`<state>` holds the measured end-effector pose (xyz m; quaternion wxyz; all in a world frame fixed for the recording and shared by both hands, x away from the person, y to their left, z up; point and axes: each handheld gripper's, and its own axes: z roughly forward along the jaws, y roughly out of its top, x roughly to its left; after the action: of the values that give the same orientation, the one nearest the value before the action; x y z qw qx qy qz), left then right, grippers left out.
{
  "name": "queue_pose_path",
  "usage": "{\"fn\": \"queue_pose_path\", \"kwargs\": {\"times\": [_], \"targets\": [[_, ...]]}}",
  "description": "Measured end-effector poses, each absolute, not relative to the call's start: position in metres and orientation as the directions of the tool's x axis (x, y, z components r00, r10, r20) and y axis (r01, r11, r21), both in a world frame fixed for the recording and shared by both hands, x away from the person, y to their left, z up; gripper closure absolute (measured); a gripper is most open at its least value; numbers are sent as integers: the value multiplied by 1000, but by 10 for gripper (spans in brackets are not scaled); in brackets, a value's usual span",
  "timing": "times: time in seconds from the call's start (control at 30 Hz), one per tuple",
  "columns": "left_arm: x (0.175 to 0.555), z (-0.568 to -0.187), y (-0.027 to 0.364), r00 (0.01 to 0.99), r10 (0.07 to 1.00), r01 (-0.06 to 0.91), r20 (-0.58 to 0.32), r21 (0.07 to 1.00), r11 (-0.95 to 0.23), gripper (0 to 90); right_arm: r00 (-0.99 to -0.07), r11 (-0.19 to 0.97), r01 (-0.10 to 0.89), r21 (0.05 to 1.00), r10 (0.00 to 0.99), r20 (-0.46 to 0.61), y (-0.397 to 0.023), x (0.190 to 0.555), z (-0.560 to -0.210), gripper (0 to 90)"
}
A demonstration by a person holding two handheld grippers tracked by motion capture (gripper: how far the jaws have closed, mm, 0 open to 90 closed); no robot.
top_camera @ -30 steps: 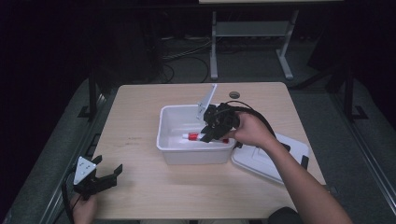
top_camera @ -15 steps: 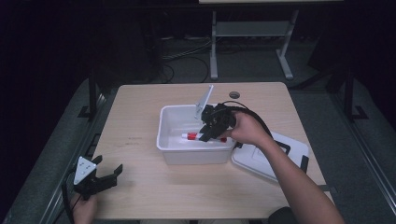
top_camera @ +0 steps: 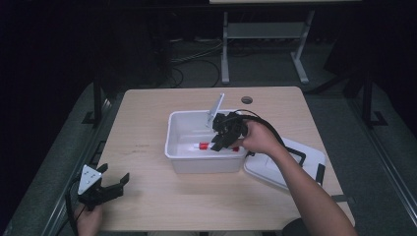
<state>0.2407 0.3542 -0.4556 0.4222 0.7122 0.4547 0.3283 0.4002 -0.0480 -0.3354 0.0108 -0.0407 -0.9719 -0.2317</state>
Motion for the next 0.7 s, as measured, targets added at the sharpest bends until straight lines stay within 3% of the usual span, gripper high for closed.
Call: {"fn": "queue_pose_path", "kwargs": {"times": [0.7], "targets": [[241, -455, 355, 370, 925, 369, 83, 901, -229, 134, -991, 892, 132, 432, 103, 88, -47, 409, -357, 696]]}}
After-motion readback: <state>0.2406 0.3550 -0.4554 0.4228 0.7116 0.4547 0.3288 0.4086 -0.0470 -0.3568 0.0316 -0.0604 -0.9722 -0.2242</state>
